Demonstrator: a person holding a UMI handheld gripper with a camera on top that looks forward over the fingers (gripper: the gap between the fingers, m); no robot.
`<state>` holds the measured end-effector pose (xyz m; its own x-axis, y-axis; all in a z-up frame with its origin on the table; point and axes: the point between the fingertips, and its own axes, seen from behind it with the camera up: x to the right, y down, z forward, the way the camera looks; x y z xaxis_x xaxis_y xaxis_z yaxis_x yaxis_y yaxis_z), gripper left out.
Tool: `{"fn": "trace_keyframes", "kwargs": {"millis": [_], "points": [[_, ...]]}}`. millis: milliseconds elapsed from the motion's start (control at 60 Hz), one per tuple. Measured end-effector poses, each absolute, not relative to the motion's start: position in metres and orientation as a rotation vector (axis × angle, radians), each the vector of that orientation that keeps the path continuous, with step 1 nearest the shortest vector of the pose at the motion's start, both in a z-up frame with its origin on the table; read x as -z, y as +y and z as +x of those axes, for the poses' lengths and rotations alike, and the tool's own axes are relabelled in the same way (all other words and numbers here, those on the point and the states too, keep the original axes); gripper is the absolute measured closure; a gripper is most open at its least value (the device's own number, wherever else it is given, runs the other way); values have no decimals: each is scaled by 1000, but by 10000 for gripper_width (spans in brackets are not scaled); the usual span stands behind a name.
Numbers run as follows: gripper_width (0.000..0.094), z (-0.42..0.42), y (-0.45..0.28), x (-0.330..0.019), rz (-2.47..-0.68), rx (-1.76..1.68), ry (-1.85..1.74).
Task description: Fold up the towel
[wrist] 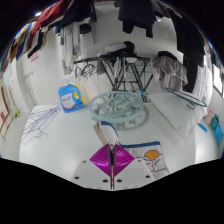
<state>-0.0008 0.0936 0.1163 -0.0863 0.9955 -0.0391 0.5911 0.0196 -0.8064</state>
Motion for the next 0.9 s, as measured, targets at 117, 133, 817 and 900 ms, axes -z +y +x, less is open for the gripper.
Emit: {"fn": "trace_keyframes", "kwargs": {"millis": [117, 133, 817, 900], "points": [[909, -6, 161, -124, -1628, -873, -1684], [908, -6, 170, -122, -1636, -866, -1675], [81, 184, 271, -243, -1720, -744, -1636], [92, 220, 273, -264, -1689, -731, -1625]]}}
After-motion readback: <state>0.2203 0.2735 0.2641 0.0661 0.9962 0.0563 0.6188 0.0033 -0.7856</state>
